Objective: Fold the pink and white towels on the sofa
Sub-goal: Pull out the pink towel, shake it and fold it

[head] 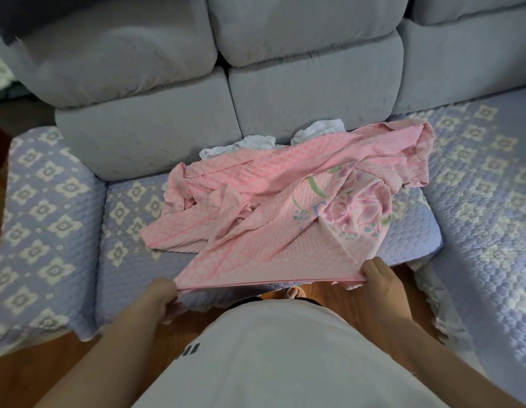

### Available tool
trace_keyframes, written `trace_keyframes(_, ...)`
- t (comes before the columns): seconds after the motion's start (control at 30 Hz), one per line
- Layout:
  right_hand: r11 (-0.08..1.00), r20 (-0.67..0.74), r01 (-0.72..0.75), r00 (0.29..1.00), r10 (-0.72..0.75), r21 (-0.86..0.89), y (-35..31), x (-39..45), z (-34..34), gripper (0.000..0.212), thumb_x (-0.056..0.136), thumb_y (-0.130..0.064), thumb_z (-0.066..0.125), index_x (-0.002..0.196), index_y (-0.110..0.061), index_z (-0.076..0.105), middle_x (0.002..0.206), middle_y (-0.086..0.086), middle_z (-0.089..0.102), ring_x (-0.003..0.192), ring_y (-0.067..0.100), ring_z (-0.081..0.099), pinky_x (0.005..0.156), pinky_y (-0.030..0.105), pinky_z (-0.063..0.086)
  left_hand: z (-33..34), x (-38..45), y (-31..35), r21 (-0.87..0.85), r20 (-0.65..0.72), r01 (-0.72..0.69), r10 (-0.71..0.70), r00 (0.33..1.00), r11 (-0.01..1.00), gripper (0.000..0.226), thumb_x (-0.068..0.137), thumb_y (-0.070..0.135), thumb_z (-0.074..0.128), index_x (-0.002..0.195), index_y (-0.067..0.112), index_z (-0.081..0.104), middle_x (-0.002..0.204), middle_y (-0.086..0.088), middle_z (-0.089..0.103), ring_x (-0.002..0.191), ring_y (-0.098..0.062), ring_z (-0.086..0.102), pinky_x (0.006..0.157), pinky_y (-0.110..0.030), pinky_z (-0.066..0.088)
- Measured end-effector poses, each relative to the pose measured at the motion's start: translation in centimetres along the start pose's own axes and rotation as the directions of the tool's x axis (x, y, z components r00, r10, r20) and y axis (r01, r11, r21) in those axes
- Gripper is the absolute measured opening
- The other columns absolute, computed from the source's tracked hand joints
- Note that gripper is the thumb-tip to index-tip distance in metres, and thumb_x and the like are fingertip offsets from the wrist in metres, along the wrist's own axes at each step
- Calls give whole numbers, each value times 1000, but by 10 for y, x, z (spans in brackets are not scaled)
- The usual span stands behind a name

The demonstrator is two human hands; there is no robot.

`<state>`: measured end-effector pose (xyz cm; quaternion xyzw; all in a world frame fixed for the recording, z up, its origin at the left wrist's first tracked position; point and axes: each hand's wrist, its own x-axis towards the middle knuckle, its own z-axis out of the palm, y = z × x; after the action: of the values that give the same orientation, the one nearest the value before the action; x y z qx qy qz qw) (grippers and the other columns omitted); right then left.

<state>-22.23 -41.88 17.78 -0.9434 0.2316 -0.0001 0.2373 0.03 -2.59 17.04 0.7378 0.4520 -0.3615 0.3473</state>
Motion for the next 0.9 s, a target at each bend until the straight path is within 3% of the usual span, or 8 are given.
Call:
trace_keyframes(0.1,1000,27,-15,1000,16,-24,1,-9,4,33,62,16,75,77,-6,54,79,6,50,65,29,46,55,39,38,7,-4,2,-215,44,-19,29,999,976,24,102,3,37,85,1,54,76,-19,57,35,-23,60,38,-35,54)
trace_keyframes(0.23,984,-31,-174,984,175,28,9,-13,3,31,64,20,69,82,-3,58,84,8,53,70,32,50,58,42,44,0,-6,9,-319,238,47,32,971,947,16,105,0,40,108,-12,50,97,-29,60,86,-36,64,50,-39,59)
trace_keyframes(0.3,962,-101,-264,958,269,67,13,-9,2,30,71,19,63,92,-2,62,92,11,55,76,35,54,63,41,45,-3,-14,13,-279,277,13,68,959,960,19,103,-4,43,119,-14,49,98,-32,62,84,-36,67,48,-36,59)
trace_keyframes(0.43,852,-186,-475,837,515,222,7,21,-6,45,87,9,47,127,-2,63,117,19,52,100,37,54,80,36,38,-2,-46,32,-508,226,-232,388,894,830,33,101,-9,41,119,11,60,112,-19,59,73,-22,72,54,-26,58)
trace_keyframes(0.57,861,-346,-428,791,504,276,-12,75,-57,39,93,-1,40,123,4,65,113,30,54,99,43,54,81,35,37,-7,-119,90,-777,119,-396,731,672,490,47,104,0,40,83,21,76,94,-5,71,68,-13,70,62,-23,57)
trace_keyframes(0.7,924,-565,-277,732,380,262,-58,157,-170,37,87,2,43,115,-1,67,109,30,64,102,46,59,88,46,44,-39,-222,181,-826,-81,-541,918,389,157,35,104,1,38,94,21,65,86,6,68,77,-10,65,72,-24,50)
trace_keyframes(0.83,982,-767,-24,622,160,186,-134,218,-336,37,81,4,46,110,1,68,105,34,67,99,50,61,88,51,46,-102,-358,269,-862,-294,-462,948,118,-210,29,104,-1,41,96,20,60,90,1,66,78,-15,62,77,-32,50)
trace_keyframes(0.9,982,-878,134,476,53,133,-178,222,-418,43,78,-2,44,111,-4,71,104,30,70,98,48,63,87,47,47,-141,-429,298,-861,-396,-352,918,13,-367,26,102,-2,45,96,19,60,93,-5,64,78,-19,63,75,-34,51)
